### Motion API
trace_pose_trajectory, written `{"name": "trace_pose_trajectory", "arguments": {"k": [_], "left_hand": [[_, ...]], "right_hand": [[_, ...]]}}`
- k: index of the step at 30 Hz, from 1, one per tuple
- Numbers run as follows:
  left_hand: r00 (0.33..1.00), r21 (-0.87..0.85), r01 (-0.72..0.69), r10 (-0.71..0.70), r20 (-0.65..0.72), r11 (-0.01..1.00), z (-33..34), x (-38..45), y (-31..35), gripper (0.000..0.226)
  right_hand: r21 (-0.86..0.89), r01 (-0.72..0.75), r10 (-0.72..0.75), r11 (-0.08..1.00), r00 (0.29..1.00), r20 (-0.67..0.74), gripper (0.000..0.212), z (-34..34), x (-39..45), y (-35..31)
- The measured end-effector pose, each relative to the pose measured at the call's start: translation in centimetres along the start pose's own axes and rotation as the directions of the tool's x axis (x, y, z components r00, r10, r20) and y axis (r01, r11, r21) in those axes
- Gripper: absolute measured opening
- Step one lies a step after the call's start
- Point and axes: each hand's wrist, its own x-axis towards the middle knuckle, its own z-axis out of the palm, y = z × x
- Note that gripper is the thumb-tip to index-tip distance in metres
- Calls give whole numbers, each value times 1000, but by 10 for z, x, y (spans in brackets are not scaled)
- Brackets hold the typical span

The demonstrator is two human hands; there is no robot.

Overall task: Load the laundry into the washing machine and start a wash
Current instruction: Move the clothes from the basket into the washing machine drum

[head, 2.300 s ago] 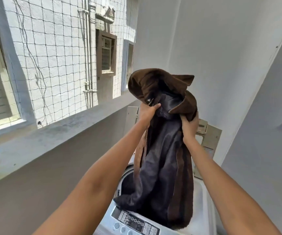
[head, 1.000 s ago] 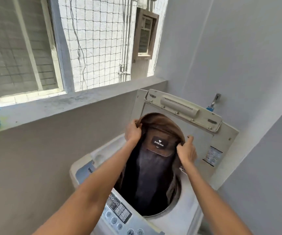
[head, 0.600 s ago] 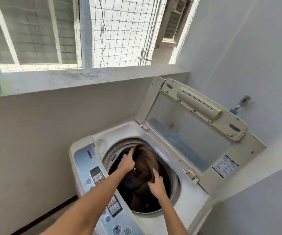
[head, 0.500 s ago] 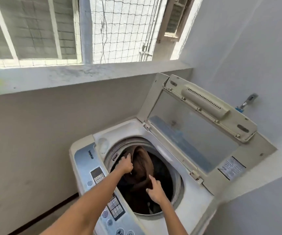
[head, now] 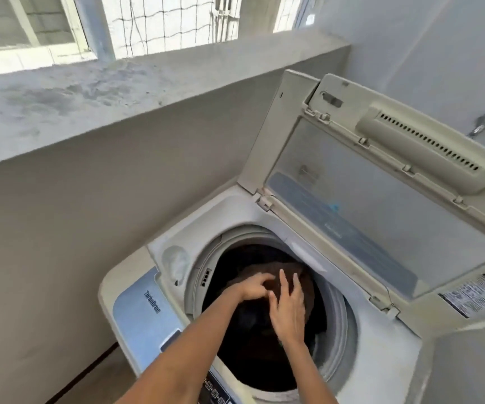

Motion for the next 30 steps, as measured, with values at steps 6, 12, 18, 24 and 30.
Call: {"name": "trace_pose_trajectory", "arguments": {"k": [6,12,18,24,30], "left_hand": [[917,299,253,-130,-376,920,20,27,-29,76],[948,470,301,-314,-54,829,27,68,-72,67],[942,531,262,-334,43,806,29,97,-88,59],[929,476,61,125,-349,877,44,70,-50,38],[729,308,-498,584,-357,810,68,28,75,22]], "right_hand": [[-165,-39,70,985,981,182,77,45,-13,33],[-203,-9,108,979,871,480,67,91,17,35],[-204,-183,273,962,693,667,62,103,59,49],[-89,-300,311,950,874,374,49,60,32,47],[207,-264,314,942,911,-266,29,-37,-14,65]]}}
